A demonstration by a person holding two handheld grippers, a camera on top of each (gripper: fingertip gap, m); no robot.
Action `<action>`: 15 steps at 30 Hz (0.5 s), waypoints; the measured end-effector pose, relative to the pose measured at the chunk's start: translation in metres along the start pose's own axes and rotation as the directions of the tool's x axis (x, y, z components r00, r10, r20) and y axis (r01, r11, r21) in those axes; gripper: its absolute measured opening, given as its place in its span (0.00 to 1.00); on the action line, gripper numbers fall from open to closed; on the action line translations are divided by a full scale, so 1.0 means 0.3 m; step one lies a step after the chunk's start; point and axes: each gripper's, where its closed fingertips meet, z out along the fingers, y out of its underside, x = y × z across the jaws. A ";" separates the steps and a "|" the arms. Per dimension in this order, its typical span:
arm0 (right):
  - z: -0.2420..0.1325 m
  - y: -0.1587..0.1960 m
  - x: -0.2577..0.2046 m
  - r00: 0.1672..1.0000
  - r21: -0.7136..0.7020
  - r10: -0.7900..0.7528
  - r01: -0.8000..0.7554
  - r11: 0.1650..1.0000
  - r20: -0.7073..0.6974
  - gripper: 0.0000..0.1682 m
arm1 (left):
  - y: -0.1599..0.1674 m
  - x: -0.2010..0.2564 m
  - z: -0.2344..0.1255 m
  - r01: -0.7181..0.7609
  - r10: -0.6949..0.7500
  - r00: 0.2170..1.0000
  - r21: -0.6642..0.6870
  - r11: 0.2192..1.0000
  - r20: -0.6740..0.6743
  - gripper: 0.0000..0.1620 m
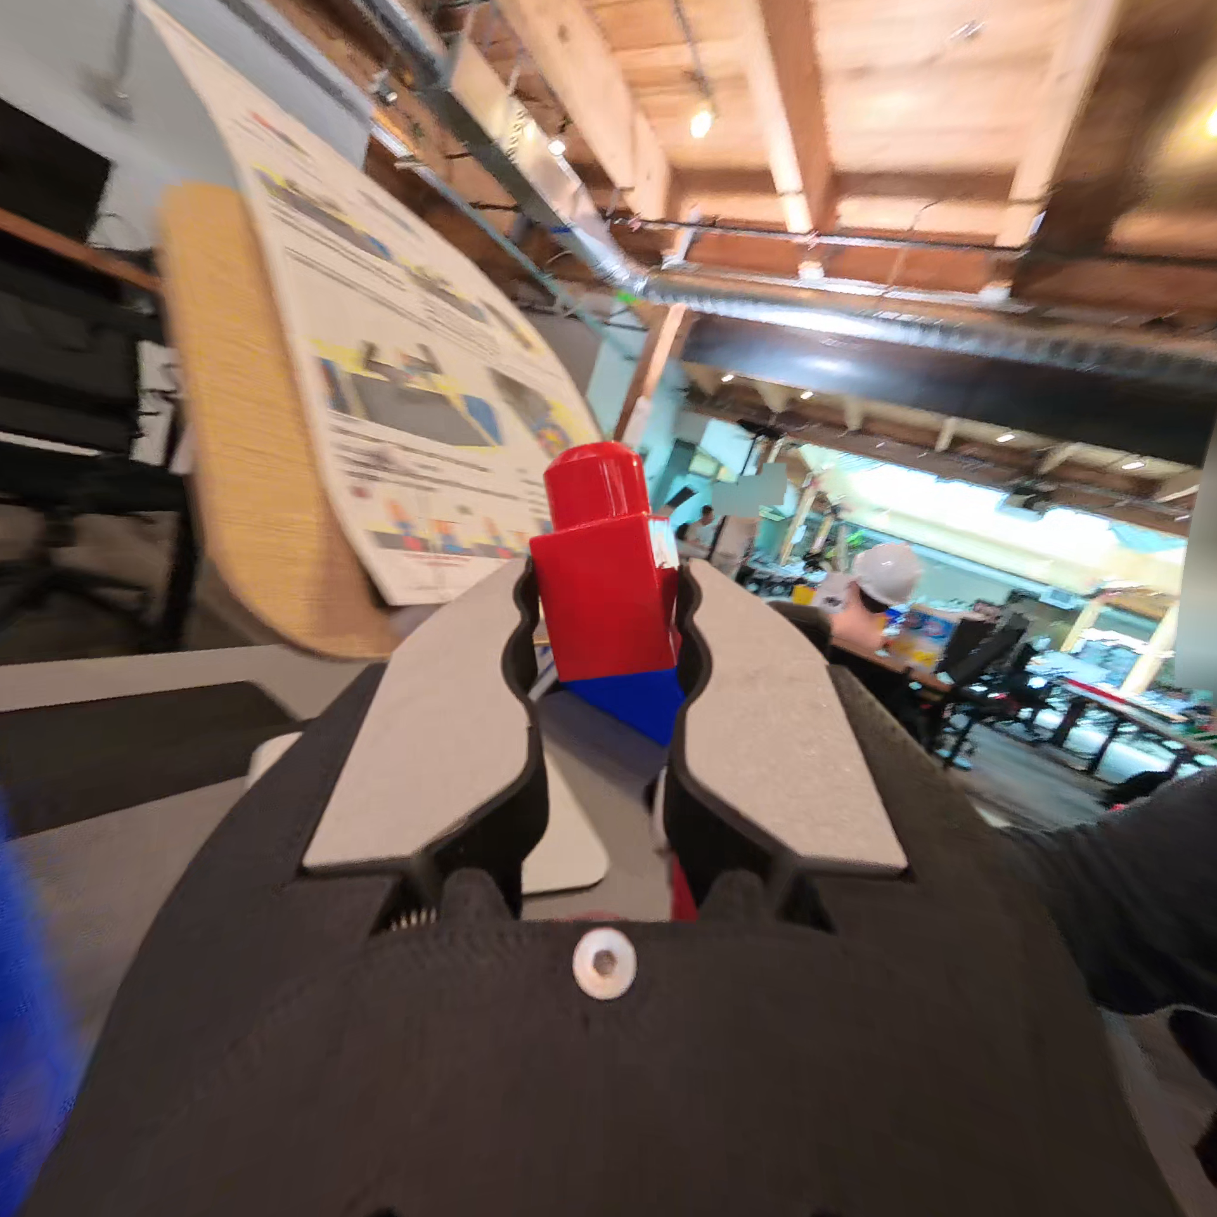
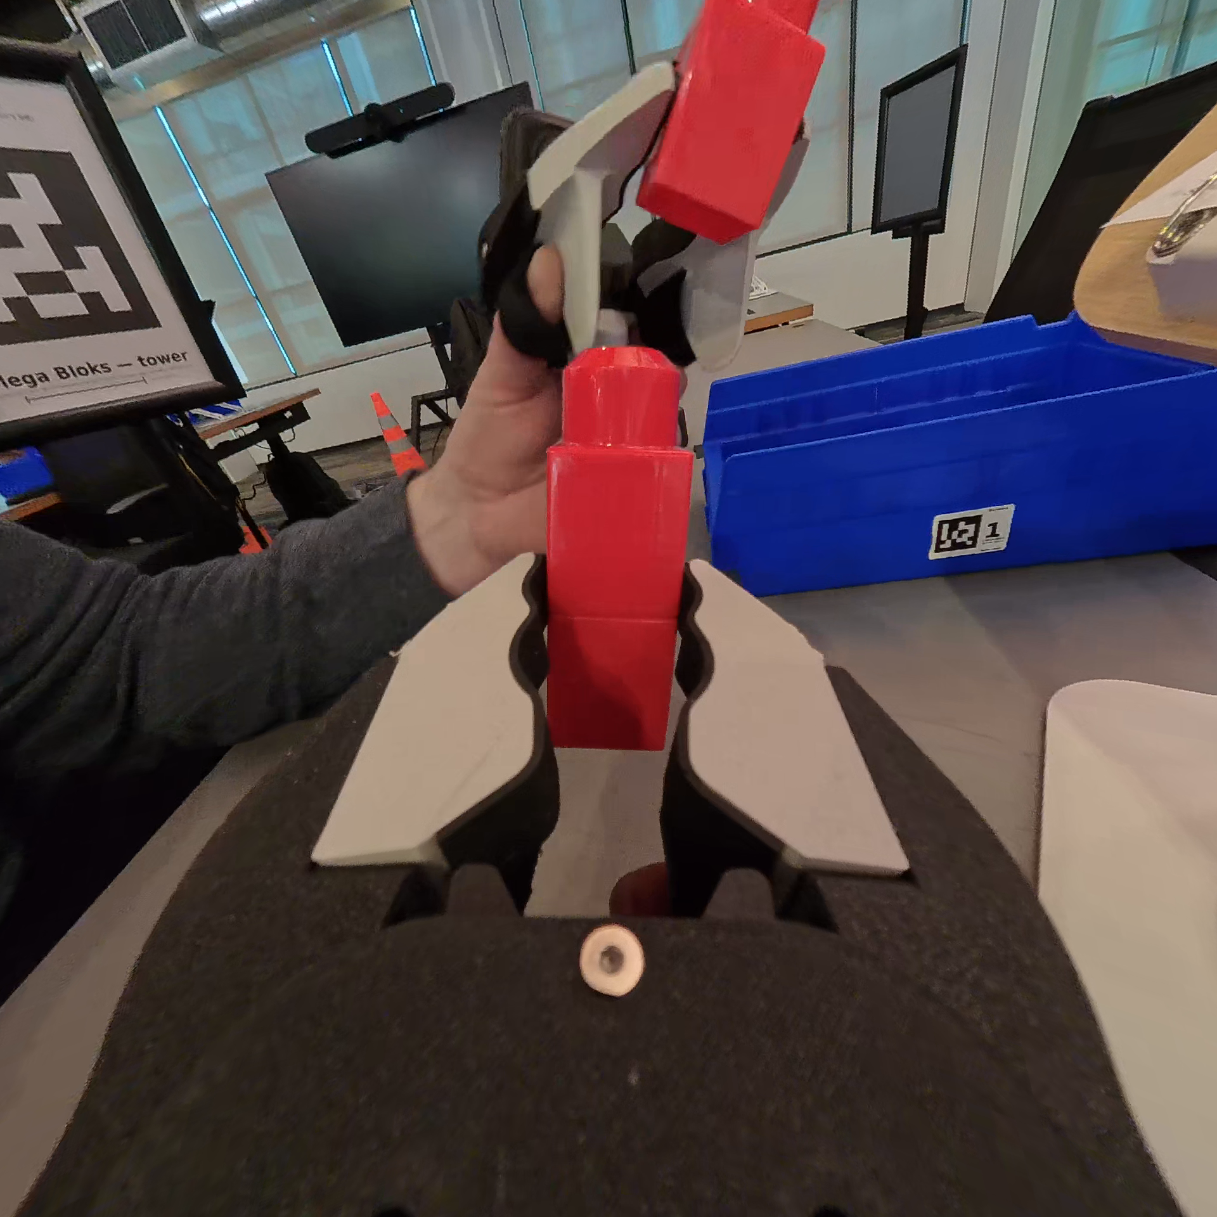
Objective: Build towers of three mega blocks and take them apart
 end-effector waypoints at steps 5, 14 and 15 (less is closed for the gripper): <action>-0.004 -0.005 0.013 0.999 0.020 0.029 -0.029 0.999 -0.019 0.21 | 0.108 0.115 0.100 0.032 -0.027 0.992 0.039 0.999 -0.121 0.24; -0.022 -0.033 0.040 0.996 0.069 0.027 -0.022 0.997 -0.081 0.22 | 0.181 0.123 0.138 0.016 -0.014 0.989 0.012 1.000 -0.144 0.24; -0.024 -0.036 0.044 0.995 0.079 0.031 -0.024 0.997 -0.090 0.22 | 0.189 0.124 0.141 0.009 -0.008 0.989 0.007 1.000 -0.144 0.24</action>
